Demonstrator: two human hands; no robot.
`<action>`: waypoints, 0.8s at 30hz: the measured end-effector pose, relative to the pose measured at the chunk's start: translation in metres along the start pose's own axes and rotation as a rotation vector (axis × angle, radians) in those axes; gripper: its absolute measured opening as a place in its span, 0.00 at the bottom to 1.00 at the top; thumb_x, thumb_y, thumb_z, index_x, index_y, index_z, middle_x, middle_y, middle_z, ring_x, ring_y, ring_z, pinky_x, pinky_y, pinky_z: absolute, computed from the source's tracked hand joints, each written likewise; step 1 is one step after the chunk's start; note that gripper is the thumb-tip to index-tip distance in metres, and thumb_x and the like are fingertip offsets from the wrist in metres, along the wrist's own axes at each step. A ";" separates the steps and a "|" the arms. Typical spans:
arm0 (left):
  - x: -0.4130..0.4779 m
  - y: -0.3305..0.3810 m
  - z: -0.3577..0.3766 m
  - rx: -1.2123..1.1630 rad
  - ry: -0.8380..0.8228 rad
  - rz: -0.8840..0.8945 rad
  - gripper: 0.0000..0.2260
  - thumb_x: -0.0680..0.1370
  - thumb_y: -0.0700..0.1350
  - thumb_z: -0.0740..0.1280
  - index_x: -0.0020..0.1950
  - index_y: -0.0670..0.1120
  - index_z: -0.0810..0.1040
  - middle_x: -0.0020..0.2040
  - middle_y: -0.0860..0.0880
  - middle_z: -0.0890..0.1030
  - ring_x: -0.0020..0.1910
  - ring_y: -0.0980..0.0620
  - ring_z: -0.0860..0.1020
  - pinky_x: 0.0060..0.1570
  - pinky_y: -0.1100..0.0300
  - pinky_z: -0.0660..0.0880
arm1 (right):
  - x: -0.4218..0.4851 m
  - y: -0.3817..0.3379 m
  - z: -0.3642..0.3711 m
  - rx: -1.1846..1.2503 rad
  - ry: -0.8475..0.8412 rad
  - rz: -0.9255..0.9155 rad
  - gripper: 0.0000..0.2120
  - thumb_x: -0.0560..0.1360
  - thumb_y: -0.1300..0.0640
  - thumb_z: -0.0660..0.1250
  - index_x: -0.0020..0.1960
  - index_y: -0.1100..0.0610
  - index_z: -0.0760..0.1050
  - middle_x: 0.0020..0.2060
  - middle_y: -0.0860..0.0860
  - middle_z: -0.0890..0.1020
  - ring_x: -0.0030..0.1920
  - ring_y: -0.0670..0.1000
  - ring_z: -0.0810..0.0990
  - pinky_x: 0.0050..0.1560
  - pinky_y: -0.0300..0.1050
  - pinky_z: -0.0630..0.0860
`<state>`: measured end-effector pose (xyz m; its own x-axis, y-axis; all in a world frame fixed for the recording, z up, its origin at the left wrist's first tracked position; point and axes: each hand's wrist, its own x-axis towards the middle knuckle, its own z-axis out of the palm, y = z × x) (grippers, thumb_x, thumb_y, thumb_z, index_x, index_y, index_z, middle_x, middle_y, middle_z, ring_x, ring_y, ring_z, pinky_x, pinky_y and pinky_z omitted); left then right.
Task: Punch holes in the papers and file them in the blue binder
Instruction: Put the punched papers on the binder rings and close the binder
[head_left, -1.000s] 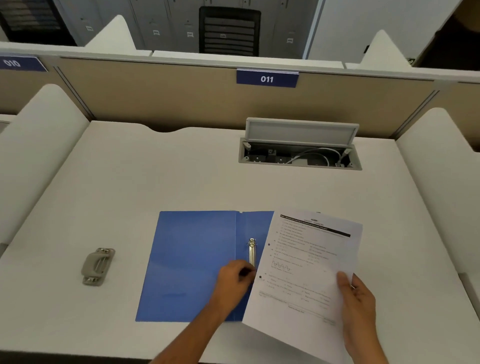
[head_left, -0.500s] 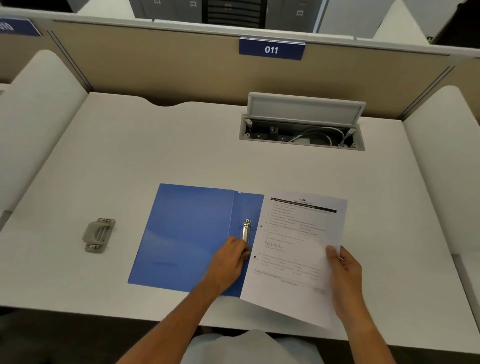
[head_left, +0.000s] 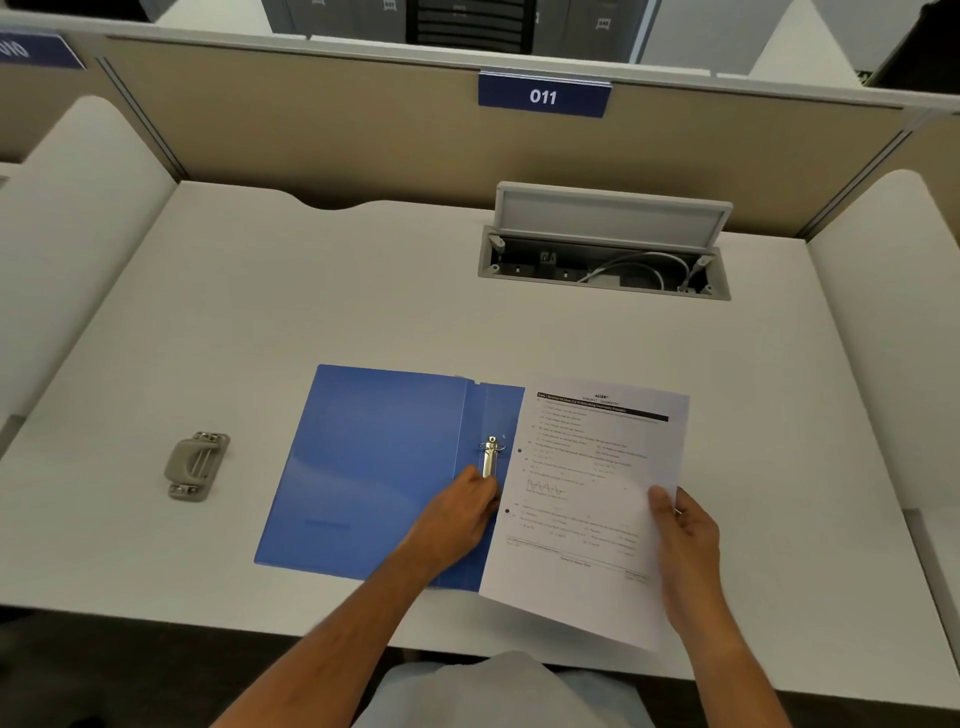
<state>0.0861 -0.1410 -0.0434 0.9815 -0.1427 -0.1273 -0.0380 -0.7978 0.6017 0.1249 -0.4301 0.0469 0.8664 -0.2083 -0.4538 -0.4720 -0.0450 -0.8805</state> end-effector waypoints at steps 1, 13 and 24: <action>0.002 0.001 -0.002 -0.015 0.009 -0.003 0.10 0.87 0.48 0.63 0.62 0.43 0.77 0.61 0.44 0.78 0.53 0.49 0.80 0.51 0.66 0.73 | 0.001 0.000 0.000 0.001 0.000 -0.003 0.13 0.86 0.50 0.66 0.67 0.51 0.83 0.57 0.49 0.89 0.57 0.57 0.88 0.56 0.54 0.84; -0.041 -0.023 -0.042 -0.122 0.330 -0.106 0.09 0.81 0.46 0.73 0.61 0.50 0.81 0.55 0.53 0.82 0.55 0.56 0.78 0.51 0.70 0.75 | 0.015 -0.015 0.024 -0.092 -0.075 -0.101 0.10 0.87 0.52 0.65 0.62 0.50 0.85 0.52 0.49 0.90 0.52 0.55 0.88 0.55 0.53 0.84; -0.082 -0.038 -0.045 -0.213 0.379 -0.269 0.06 0.82 0.49 0.70 0.56 0.49 0.83 0.53 0.53 0.85 0.52 0.55 0.81 0.53 0.69 0.76 | 0.022 -0.014 0.039 -0.306 -0.049 -0.240 0.13 0.88 0.50 0.63 0.55 0.57 0.82 0.47 0.54 0.86 0.42 0.53 0.81 0.42 0.43 0.76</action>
<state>0.0156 -0.0722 -0.0200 0.9519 0.3051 -0.0291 0.2258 -0.6341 0.7395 0.1565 -0.3959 0.0440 0.9615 -0.1094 -0.2522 -0.2749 -0.3773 -0.8843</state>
